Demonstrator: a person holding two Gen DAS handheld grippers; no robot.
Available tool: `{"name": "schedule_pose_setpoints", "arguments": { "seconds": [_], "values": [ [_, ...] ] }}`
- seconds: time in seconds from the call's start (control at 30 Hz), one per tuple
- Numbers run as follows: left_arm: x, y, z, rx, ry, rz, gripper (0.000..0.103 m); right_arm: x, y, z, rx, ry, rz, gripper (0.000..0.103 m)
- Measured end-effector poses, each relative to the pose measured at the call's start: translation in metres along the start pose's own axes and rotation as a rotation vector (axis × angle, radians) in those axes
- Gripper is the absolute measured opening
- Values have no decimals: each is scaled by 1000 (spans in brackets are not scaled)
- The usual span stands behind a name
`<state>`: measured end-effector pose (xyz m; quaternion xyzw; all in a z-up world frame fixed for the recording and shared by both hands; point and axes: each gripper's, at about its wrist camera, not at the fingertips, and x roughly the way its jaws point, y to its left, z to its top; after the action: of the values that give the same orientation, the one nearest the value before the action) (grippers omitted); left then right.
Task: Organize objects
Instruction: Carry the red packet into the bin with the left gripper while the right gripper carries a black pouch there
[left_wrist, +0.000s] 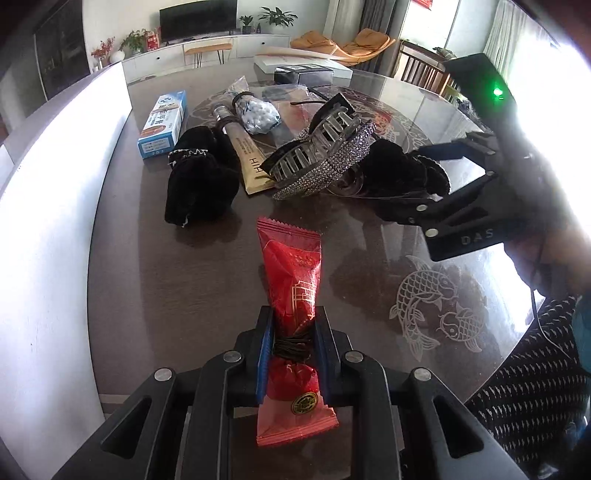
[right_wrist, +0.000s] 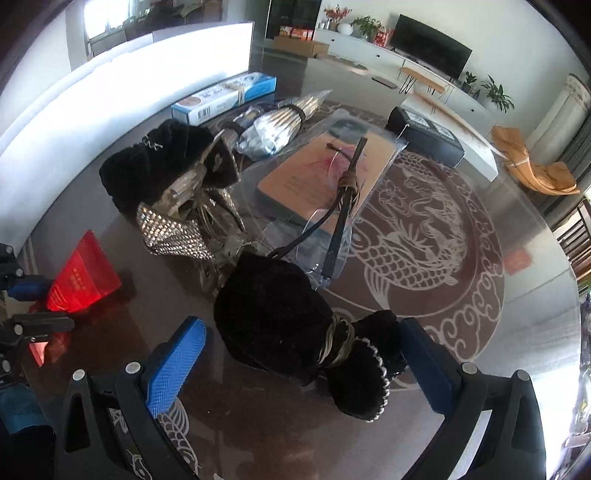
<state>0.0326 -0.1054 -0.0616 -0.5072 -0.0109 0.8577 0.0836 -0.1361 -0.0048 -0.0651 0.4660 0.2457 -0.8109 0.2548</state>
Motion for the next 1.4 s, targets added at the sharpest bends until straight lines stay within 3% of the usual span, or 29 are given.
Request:
{"name": "schedule_pose_setpoints", "arguments": {
  "seconds": [0.17, 0.33, 0.4, 0.53, 0.63, 0.7, 0.73, 0.77, 0.8, 0.87, 0.9, 1.17, 1.4],
  "values": [
    [4, -2, 3, 17, -9, 23, 21, -20, -1, -22, 126, 9, 106, 94],
    [3, 0, 3, 19, -10, 24, 25, -45, -21, -40, 262, 29, 296, 94],
    [3, 0, 3, 32, -11, 27, 28, -53, -38, -44, 325, 16, 301, 94],
    [4, -1, 4, 65, -12, 46, 56, -56, -37, -37, 267, 47, 230, 94],
    [7, -1, 7, 74, -8, 62, 58, -43, -18, -21, 191, 73, 252, 94],
    [9, -1, 8, 74, -6, 72, 51, -35, -6, -16, 142, 81, 235, 94],
    [9, -2, 9, 84, -23, 82, 27, -29, 1, -13, 123, 84, 225, 93],
    [9, -3, 10, 92, -24, 74, 21, -23, 8, -9, 100, 94, 208, 88],
    [10, -3, 11, 92, -24, 69, 19, -17, 12, -9, 88, 107, 194, 64],
    [6, -2, 12, 79, -52, 47, 17, -15, 13, -7, 108, 123, 177, 39],
    [2, -2, 13, 71, -68, 31, 17, -16, 11, -8, 136, 129, 205, 35],
    [-54, 5, 25, 4, -213, -82, 17, -81, -19, -25, 293, 25, 249, 35],
    [-121, 49, 36, -96, -322, -103, 17, -130, 2, 2, 300, -76, 306, 35]
  ]
}}
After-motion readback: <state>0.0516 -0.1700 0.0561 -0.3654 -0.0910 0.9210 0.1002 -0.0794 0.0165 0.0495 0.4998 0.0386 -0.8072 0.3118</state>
